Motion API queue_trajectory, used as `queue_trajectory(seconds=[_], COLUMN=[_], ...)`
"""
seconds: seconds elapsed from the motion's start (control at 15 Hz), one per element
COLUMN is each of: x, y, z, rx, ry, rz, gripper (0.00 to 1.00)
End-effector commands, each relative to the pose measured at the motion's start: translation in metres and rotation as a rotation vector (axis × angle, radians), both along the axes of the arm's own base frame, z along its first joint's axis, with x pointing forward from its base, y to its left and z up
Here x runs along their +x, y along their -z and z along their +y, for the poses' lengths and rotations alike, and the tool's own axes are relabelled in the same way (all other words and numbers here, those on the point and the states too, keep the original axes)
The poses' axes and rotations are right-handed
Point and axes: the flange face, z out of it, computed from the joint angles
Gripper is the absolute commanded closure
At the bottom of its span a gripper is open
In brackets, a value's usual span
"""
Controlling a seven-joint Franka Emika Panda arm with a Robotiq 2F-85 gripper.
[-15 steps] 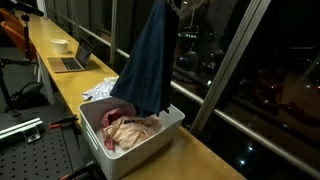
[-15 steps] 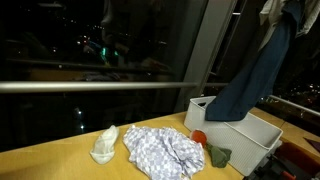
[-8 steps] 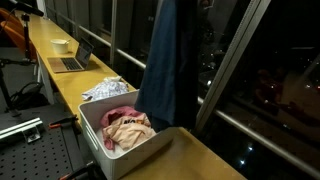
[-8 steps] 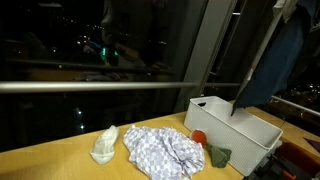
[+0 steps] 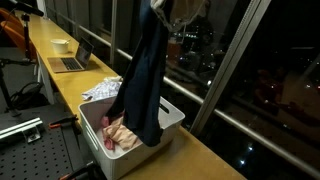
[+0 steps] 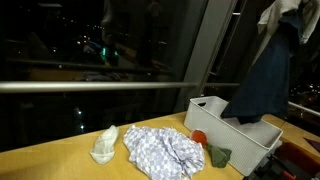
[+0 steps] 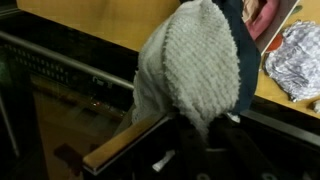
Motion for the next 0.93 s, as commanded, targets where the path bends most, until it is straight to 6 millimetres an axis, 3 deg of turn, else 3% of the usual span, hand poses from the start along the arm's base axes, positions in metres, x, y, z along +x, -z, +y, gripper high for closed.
queue_trajectory(seconds=[0.0, 0.27, 0.67, 0.73, 0.87], x=[-0.008, -0.001, 0.013, 0.013, 0.009], y=[0.039, 0.099, 0.195, 0.209, 0.232], z=[0.014, 0.026, 0.067, 0.07, 0.069], rx=[0.007, 0.034, 0.066, 0.069, 0.077], ry=[-0.015, -0.035, -0.089, -0.092, -0.085], rz=[0.006, 0.046, 0.103, 0.111, 0.131], gripper=[0.97, 0.97, 0.97, 0.62, 0.54])
